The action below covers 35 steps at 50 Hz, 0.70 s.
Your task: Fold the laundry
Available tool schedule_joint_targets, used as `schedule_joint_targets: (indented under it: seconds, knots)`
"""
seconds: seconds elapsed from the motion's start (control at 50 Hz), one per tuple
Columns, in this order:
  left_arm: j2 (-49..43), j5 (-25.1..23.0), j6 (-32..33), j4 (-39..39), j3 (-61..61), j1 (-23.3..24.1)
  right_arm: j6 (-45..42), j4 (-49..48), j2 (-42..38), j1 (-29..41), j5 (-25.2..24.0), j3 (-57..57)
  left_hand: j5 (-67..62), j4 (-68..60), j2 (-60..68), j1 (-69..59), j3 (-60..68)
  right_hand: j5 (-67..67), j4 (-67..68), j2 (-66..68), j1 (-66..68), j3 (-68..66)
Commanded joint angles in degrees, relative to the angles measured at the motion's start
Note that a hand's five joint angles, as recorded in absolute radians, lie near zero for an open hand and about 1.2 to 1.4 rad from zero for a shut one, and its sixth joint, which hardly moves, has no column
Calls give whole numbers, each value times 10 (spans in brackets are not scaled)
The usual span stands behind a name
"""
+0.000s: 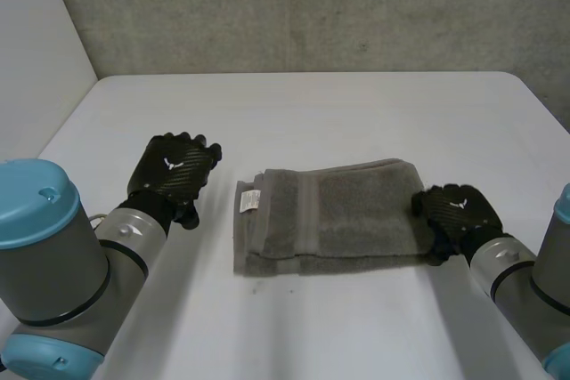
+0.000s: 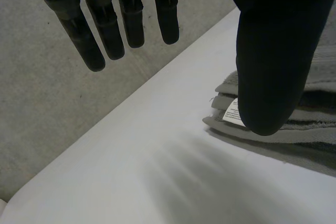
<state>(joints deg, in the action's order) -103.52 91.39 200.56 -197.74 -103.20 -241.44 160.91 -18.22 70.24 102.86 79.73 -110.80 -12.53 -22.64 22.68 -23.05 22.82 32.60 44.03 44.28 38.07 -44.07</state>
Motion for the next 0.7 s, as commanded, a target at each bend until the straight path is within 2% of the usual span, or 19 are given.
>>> schedule_joint_targets:
  seconds: [0.02, 0.12, 0.18, 0.2, 0.22, 0.26, 0.28, 0.32, 0.44, 0.48, 0.56, 0.58, 0.6, 0.62, 0.64, 0.7]
  knots:
    - [3, 1, 0, 1, -1, -2, -9, -37, -35, -17, 1, 18, -27, -25, 25, -21, 24, 374, 360, 357, 419, -359]
    - [8, 2, 0, 1, -1, -3, -69, -70, -20, -14, 10, 36, -27, -25, 25, -21, 24, 374, 360, 357, 419, -359]
    - [10, 2, 0, 1, -1, -3, -104, -74, 2, 13, 10, 55, -27, -25, 25, -21, 24, 374, 360, 357, 419, -359]
    - [10, 2, -1, 1, -1, -3, -108, -74, 16, 49, 10, 71, -27, -25, 25, -21, 24, 374, 360, 357, 419, -359]
    - [10, 2, -1, 1, -1, -3, -108, -74, 16, 50, 10, 71, -27, -25, 25, -21, 24, 374, 360, 357, 419, -359]
    - [11, 3, -1, 0, 0, -4, -108, -74, 17, 147, 7, 109, -27, -25, 25, -21, 24, 374, 360, 357, 419, -359]
    - [11, 3, -1, 0, 0, -4, -108, -74, 17, 147, 7, 109, -27, -25, 25, -21, 24, 374, 360, 357, 419, -359]
    - [13, 5, -1, 0, 0, -6, -116, -75, -11, 226, 3, 131, -27, -25, 25, -21, 24, 374, 360, 357, 419, -359]
    - [21, 5, -1, 0, 0, -8, -117, -76, -64, 309, -7, 133, -27, -25, 25, -21, 24, 374, 360, 357, 419, -359]
    - [24, 5, -2, 0, 0, -10, -119, -77, -98, 347, -26, 131, -27, -25, 25, -21, 24, 374, 360, 357, 419, -359]
    - [27, 5, -2, 0, -1, -10, -118, -83, -110, 354, -25, 133, -25, -24, 23, -20, 22, 374, 360, 357, 419, -359]
    - [27, 5, -2, 0, -1, -10, -116, -84, -104, 352, -22, 133, -25, -24, 23, -20, 22, 310, 295, 293, 355, -295]
    - [27, 5, -2, 0, -1, -10, -116, -84, -104, 352, -22, 133, -25, -24, 23, -20, 22, 309, 295, 292, 354, -294]
    - [27, 5, -2, 0, 0, -8, -110, -83, -93, 352, -18, 135, -23, -22, 22, -18, 20, -51, -65, -68, -5, 65]
    - [27, 5, -4, 1, 3, -7, -103, -78, -74, 345, -9, 139, -23, -22, 22, -18, 20, -326, -340, -343, -281, 341]
    - [27, 4, -19, 1, 12, -3, -76, -77, -27, 316, 16, 139, -23, -22, 22, -18, 20, -326, -340, -343, -281, 341]
